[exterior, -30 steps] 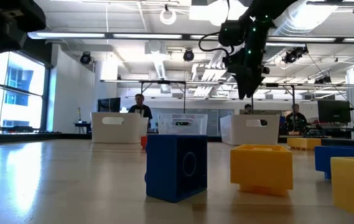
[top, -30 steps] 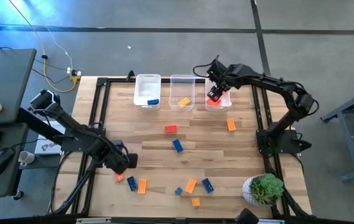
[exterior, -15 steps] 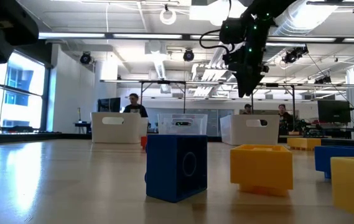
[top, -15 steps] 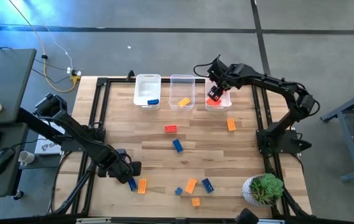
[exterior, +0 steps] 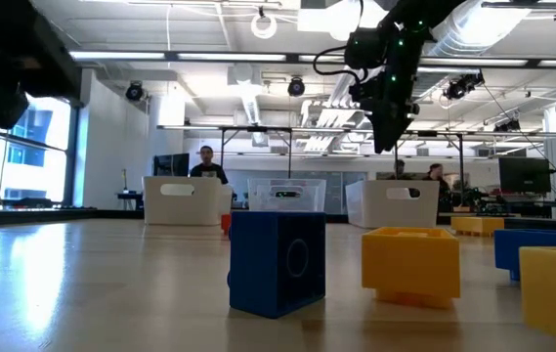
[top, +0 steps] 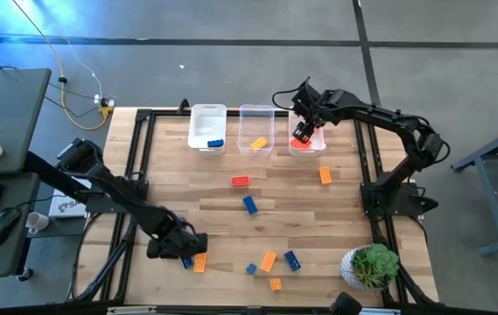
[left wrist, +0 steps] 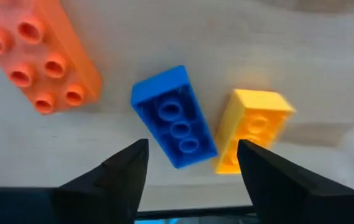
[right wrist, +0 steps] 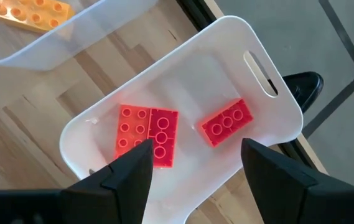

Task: Sort & place blocks by color
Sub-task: Put the blue game piece into the left white bin

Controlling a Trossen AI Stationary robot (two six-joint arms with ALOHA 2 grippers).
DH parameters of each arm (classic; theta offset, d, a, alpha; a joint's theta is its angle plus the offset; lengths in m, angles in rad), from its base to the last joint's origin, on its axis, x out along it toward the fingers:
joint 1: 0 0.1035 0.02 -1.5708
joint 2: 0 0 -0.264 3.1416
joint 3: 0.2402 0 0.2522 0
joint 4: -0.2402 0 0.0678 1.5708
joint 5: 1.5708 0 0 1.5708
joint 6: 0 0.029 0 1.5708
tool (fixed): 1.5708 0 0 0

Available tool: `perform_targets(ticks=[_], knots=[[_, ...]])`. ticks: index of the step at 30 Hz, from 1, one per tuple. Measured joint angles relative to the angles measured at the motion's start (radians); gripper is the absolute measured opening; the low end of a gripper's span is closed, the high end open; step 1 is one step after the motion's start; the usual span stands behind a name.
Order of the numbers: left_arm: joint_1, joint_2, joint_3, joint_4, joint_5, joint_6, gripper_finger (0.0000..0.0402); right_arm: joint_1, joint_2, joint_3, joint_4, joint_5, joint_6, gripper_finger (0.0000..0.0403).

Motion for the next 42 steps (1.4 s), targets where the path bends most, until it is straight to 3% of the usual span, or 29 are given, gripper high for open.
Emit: perform_targets(ticks=[15,26,30,37,42], knots=[[0.018,0.035,-0.001,0.013,0.035,-0.017,0.0236,0.000,0.000,0.000,0.023,0.000,-0.019,0.0229],[0.018,0.141,0.001,0.080,0.057,-0.005,0.0235,0.000,0.000,0.000,0.024,0.000,-0.019,0.0229],[0.018,0.153,0.004,0.083,0.066,0.016,0.0209,0.000,0.000,0.000,0.024,0.000,-0.019,0.0229],[0.017,0.150,0.004,0.081,0.059,0.074,0.0122,0.000,0.000,0.000,0.024,0.000,-0.019,0.0229],[0.014,0.118,0.000,0.076,-0.056,0.118,0.0109,0.000,0.000,0.000,0.025,-0.013,-0.019,0.0229]])
